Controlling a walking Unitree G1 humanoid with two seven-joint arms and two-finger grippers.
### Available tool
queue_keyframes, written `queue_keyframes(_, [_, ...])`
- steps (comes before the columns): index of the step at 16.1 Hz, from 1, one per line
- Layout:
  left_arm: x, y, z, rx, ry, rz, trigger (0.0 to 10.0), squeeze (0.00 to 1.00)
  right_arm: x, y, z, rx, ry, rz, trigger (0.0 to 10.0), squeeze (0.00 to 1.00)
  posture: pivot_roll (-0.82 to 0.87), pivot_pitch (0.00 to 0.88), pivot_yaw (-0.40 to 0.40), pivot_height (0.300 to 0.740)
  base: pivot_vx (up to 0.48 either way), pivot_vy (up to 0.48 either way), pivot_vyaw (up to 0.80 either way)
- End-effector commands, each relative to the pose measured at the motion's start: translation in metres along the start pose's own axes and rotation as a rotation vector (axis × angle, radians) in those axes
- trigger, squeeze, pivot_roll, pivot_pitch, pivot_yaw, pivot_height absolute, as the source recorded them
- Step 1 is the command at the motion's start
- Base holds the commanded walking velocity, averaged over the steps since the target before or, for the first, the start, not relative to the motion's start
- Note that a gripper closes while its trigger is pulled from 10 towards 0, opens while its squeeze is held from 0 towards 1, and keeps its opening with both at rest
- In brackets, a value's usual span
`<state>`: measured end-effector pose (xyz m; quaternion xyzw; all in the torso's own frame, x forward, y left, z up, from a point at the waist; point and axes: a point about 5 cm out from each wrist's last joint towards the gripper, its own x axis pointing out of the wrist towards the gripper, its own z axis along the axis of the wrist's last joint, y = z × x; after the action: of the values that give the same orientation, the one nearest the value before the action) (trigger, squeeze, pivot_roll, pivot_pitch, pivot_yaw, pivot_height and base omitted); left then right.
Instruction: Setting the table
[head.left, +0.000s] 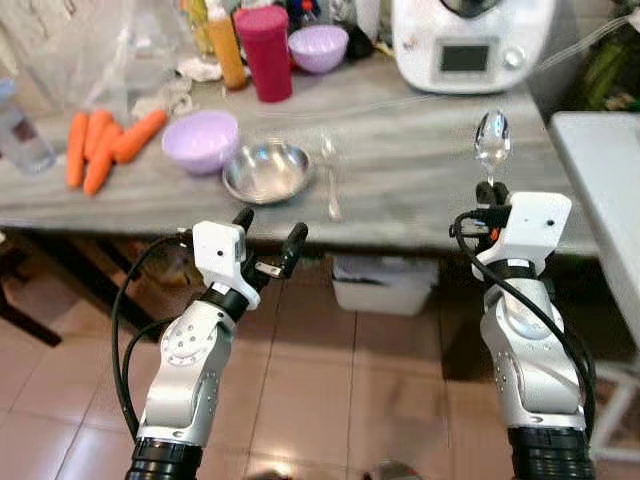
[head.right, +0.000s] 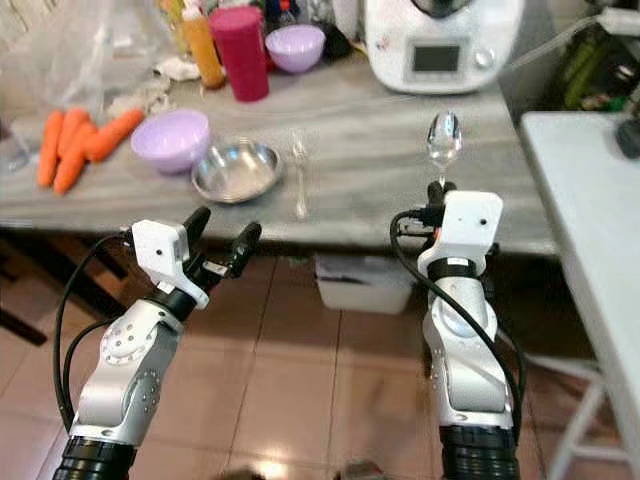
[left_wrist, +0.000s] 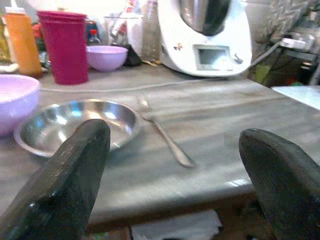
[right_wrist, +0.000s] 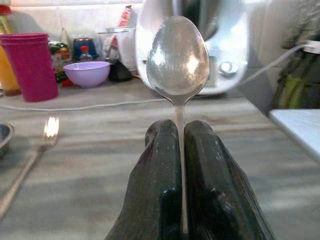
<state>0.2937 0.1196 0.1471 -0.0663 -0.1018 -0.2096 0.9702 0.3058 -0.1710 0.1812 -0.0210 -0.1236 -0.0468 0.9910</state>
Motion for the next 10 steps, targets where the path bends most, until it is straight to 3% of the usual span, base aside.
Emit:
queue_keyframes(1, [-0.004, 0.007, 0.001, 0.018, 0.013, 0.011, 10.0, 0.0, -0.002, 0.007, 0.003, 0.016, -0.016, 0.02, 10.0, 0.0, -0.16, 0.155, 0.087, 0.74, 0.48, 0.0, 0.0])
queue_keyframes(6, [-0.011, 0.011, -0.003, 0.032, 0.035, 0.024, 10.0, 0.0, -0.004, 0.01, 0.0, 0.023, -0.006, 0.028, 10.0, 0.0, -0.16, 0.149, 0.085, 0.74, 0.456, 0.0, 0.0])
queue_keyframes(10, [-0.027, 0.02, -0.006, 0.074, 0.045, 0.109, 10.0, 0.0, -0.003, 0.011, 0.0, 0.03, 0.0, 0.031, 10.0, 0.0, -0.16, 0.147, 0.078, 0.74, 0.0, 0.0, 0.0])
